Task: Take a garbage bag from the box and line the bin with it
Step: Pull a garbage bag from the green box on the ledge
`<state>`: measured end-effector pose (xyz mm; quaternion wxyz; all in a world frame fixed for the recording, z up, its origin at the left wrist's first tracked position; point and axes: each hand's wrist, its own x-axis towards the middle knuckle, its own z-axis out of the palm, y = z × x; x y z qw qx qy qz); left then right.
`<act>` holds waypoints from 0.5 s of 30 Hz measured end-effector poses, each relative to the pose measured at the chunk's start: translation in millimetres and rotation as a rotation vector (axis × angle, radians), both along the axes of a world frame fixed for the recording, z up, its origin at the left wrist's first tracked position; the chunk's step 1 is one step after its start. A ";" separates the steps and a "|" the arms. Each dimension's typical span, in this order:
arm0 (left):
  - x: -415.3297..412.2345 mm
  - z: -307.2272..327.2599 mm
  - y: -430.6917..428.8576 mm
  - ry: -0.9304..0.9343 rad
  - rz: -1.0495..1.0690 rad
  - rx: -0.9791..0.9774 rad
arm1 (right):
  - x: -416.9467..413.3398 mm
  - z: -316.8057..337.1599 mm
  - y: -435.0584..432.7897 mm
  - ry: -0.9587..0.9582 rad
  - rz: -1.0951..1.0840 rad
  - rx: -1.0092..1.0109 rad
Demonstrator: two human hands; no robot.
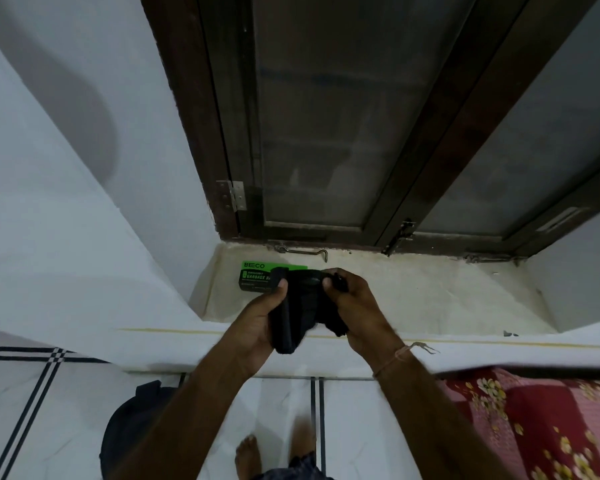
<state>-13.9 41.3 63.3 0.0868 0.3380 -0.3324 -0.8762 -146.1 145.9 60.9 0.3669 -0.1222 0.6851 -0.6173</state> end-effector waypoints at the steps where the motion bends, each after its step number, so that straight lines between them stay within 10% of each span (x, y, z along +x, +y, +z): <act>1: 0.4 0.0 1.6 0.003 -0.007 0.004 | 2.2 0.2 -0.4 -0.009 0.006 -0.007; 15: 11.9 -1.9 1.6 0.008 -0.028 0.008 | 5.0 -3.7 6.5 -0.044 0.046 0.008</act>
